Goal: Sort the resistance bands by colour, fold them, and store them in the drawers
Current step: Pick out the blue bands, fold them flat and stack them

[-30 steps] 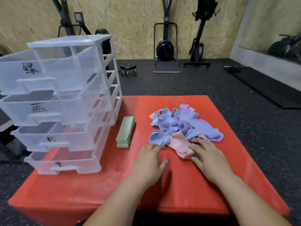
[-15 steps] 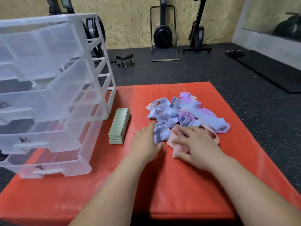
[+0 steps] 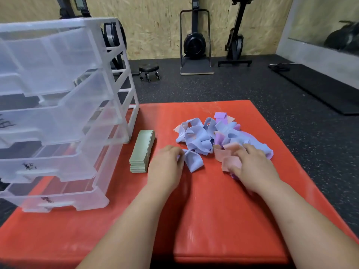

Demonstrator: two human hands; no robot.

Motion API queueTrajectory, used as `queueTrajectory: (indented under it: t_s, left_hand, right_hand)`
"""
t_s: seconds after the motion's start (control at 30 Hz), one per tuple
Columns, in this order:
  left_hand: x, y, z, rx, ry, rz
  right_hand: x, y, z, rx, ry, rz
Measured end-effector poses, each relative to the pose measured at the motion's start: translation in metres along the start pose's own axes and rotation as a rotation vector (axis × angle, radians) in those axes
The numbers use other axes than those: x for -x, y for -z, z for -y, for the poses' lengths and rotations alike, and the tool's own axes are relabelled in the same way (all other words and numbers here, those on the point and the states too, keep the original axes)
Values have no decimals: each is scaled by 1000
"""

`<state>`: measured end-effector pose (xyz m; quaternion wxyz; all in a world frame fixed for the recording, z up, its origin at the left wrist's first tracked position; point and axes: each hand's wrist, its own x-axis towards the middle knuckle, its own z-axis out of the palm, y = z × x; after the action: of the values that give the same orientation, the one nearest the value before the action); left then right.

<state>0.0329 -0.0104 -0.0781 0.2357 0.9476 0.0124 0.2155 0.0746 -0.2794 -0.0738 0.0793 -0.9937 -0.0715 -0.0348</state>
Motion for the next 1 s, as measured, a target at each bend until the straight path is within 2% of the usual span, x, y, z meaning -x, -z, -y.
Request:
queueTrajectory:
  t_s: [0.07,0.17,0.33,0.4,0.5,0.7,0.9,1.0]
  left_hand:
    - [0,9,-3,118,-71,-67]
    - [3,26,-13,171,-150,-98]
    - [21,50,-31,249,-251,56]
    - [27,54,-31,274,-239,131]
    - [39,61,-35,369,-181,217]
    - [61,76,-42,536,-140,239]
    - [86,97,-47,669,-122,298]
    - [95,109,-49,743,-82,274]
  right_hand:
    - [3,7,-2,-139,1,-8]
    - [9,16,-3,-263,-16,-75]
    - [31,19,-2,-365,84,-164]
    - [44,27,7,-460,193,-193]
    - [65,40,29,-608,321,-111]
    - [96,35,58,-669,453,29]
    - [117,42,76,-813,411,55]
    - [122,47,77,-886,418,45]
